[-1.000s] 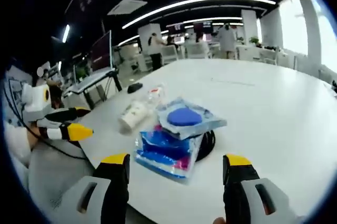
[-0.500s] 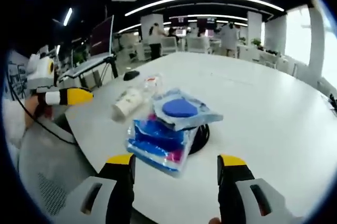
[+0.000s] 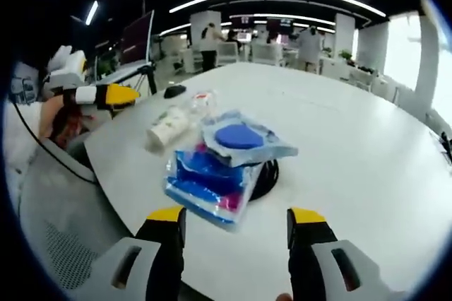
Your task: Arrange the tabletop items into an orderly group along one side of the table until the central work area is clear of visible clutter.
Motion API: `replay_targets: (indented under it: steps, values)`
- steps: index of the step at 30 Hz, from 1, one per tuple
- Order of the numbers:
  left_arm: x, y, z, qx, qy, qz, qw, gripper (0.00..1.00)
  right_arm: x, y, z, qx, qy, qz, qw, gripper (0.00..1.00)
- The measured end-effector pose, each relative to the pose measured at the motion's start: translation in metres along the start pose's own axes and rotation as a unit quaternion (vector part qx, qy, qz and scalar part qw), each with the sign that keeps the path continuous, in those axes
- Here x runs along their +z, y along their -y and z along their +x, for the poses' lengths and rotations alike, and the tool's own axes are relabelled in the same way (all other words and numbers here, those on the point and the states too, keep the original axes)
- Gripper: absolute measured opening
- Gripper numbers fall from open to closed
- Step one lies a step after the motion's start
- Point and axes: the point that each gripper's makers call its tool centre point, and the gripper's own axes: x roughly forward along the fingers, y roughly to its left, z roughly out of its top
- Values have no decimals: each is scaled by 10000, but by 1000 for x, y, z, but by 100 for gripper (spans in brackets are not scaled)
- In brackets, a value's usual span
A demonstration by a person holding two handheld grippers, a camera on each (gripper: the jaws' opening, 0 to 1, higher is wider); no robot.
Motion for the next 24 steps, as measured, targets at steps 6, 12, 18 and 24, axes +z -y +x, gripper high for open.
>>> replay_targets:
  steps: [6,12,18,24]
  values:
    - [10,-6,13,27,-43,-26,10000,84,0,2,0,-26,11,-16,10000,58]
    - [23,-11,25,100,-79,38,9999,82,-1,6,-1,-102,-8,11,9999,56]
    - [31,-13,36,120,-106,109,9998,80,-2,6,0,-108,-33,-117,9999,54]
    - [32,-21,49,177,-296,171,9993,76,-3,5,1,-104,-47,-144,9998,52]
